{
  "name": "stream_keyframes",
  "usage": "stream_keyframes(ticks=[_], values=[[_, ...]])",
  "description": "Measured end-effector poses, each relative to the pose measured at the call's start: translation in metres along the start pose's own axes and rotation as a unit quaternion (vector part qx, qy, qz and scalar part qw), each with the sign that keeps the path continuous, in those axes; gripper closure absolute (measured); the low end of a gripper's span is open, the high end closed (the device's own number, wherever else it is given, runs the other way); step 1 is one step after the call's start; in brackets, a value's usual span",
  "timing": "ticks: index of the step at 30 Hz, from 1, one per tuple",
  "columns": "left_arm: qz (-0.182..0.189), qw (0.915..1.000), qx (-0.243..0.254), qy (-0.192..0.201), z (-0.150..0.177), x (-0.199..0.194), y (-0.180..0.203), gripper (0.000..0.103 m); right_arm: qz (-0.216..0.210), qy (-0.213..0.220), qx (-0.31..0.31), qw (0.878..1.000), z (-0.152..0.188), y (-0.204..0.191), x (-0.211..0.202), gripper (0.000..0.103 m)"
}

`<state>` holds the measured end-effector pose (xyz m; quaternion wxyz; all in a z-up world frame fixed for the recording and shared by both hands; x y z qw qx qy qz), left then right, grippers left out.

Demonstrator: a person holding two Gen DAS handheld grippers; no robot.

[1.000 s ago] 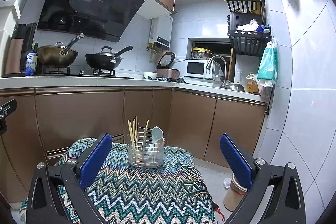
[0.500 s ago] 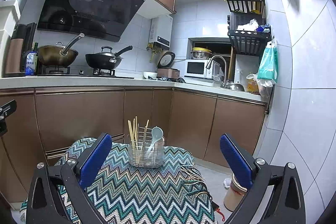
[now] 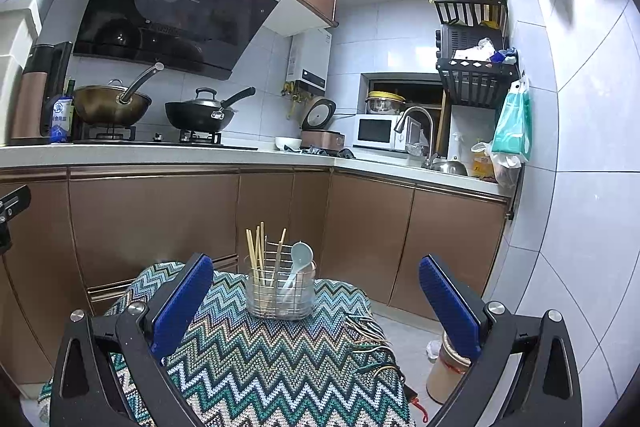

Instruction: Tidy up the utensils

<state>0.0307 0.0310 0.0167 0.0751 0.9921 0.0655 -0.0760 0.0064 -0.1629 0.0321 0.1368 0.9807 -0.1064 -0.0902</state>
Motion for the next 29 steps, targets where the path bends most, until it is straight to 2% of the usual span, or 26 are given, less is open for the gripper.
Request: stream_keyframes(ticks=[29], values=[[0.009,0.9999,-0.005,-0.008,-0.0005,0.0013,-0.0051,0.022,-0.005,-0.001,-0.003,1.0,0.0,-0.0004,0.0002,0.0]])
Point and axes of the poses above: each gripper's, at about its wrist camera, not at the fingertips, and x roughly the way its jaws point, y to its right, z to its underside, the point moved 3 cm from there along x, roughly the way its jaws point, and after that the axes turned 12 degrees about -x, right-handed, at the moved point
